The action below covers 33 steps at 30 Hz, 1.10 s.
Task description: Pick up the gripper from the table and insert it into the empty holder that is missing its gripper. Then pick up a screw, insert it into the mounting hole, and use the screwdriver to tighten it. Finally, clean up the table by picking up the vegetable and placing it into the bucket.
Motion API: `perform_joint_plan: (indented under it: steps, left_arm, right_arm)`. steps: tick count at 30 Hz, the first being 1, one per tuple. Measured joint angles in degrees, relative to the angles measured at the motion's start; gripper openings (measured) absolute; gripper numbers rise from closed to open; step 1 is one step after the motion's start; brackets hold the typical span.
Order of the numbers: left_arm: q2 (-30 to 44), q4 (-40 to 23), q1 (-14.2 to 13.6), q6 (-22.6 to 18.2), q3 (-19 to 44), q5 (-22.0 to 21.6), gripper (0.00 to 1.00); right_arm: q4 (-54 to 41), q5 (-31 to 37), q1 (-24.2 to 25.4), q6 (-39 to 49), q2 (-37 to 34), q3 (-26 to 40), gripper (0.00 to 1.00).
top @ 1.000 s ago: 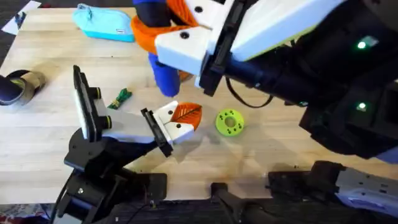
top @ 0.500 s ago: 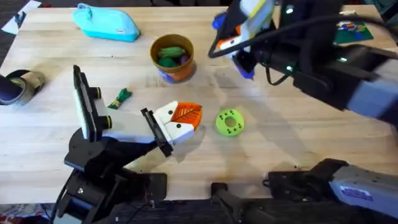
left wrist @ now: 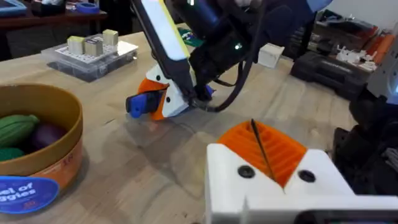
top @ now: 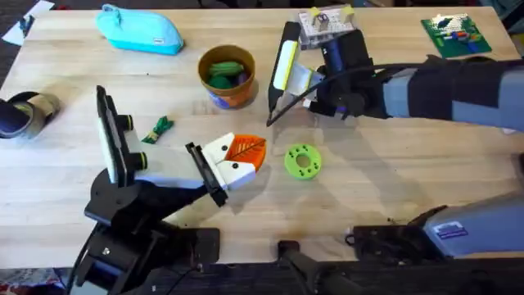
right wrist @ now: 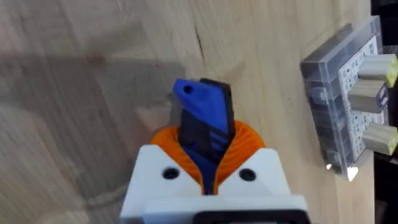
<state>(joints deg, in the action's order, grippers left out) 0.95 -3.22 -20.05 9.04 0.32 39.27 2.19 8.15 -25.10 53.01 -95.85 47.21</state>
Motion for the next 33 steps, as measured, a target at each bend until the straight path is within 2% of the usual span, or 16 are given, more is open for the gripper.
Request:
perform_joint_plan:
  steps: [1, 2, 7, 8, 15, 23, 30, 33]
  left_arm:
    - [0.0, 0.0, 0.0, 0.0, 0.0, 0.0, 0.016]
    - [0.0, 0.0, 0.0, 0.0, 0.0, 0.0, 0.016]
    - [0.0, 0.0, 0.0, 0.0, 0.0, 0.0, 0.016]
    - [0.0, 0.0, 0.0, 0.0, 0.0, 0.0, 0.016]
    - [0.0, -0.01, 0.0, -0.01, 0.0, -0.01, 0.016]
    - [0.0, 0.0, 0.0, -0.02, 0.0, 0.0, 0.016]
    - [0.0, 0.0, 0.0, 0.0, 0.0, -0.01, 0.016]
    - [0.0, 0.0, 0.0, 0.0, 0.0, -0.02, 0.016]
  right_arm:
    - [0.0, 0.09, 0.0, -0.32, -0.17, 0.05, 0.112]
    - [-0.04, 0.26, 0.0, -0.94, -0.17, 0.12, 0.223]
    - [0.16, 1.51, 0.47, -5.7, 0.57, 1.05, 0.929]
    - [-0.48, 1.36, 0.48, -6.82, 0.93, 1.24, 0.976]
    - [-11.03, 0.33, 0.26, -14.83, 6.57, 1.28, 0.997]
    - [-24.87, -4.39, 0.2, -27.35, 23.0, 3.78, 0.996]
    - [-29.98, -6.38, 0.15, -43.96, 36.09, 4.46, 0.995]
    - [-30.35, -6.7, 0.15, -48.21, 39.26, 4.49, 0.996]
